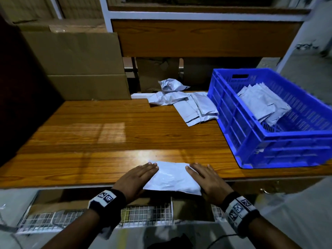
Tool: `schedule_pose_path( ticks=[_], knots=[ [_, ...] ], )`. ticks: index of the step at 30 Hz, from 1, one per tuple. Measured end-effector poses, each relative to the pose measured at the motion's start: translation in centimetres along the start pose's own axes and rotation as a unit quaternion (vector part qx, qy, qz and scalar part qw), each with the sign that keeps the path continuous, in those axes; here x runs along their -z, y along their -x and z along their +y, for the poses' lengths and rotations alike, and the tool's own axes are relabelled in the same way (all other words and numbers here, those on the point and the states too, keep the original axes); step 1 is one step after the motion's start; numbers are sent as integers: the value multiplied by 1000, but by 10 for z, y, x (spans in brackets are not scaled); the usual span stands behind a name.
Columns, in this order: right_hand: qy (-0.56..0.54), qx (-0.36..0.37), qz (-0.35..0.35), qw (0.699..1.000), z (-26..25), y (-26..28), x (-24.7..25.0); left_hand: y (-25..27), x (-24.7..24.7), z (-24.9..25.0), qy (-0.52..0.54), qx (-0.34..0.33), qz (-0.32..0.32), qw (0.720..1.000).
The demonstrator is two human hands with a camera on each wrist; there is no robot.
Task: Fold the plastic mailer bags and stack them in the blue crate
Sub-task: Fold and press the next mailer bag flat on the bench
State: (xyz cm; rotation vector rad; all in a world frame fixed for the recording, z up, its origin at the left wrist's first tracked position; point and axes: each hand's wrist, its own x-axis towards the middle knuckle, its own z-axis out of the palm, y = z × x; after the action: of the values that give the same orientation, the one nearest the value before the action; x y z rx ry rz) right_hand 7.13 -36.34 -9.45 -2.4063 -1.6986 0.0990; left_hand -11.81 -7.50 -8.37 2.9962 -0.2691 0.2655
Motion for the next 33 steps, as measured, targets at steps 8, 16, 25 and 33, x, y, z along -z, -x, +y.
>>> schedule_pose_path(
  ticks=[8, 16, 25, 33],
  knots=[
    [-275, -145, 193, 931, -3, -15, 48, -30, 16, 20, 368, 298, 177, 863],
    [-114, -316, 121, 934, -16, -21, 40, -55, 16, 17, 151, 383, 101, 906],
    [33, -90, 68, 993, -57, -61, -7, -67, -18, 46, 54, 162, -12, 985],
    [68, -109, 96, 987, -59, -63, -23, -60, -27, 52, -2, 176, -21, 984]
  ],
)
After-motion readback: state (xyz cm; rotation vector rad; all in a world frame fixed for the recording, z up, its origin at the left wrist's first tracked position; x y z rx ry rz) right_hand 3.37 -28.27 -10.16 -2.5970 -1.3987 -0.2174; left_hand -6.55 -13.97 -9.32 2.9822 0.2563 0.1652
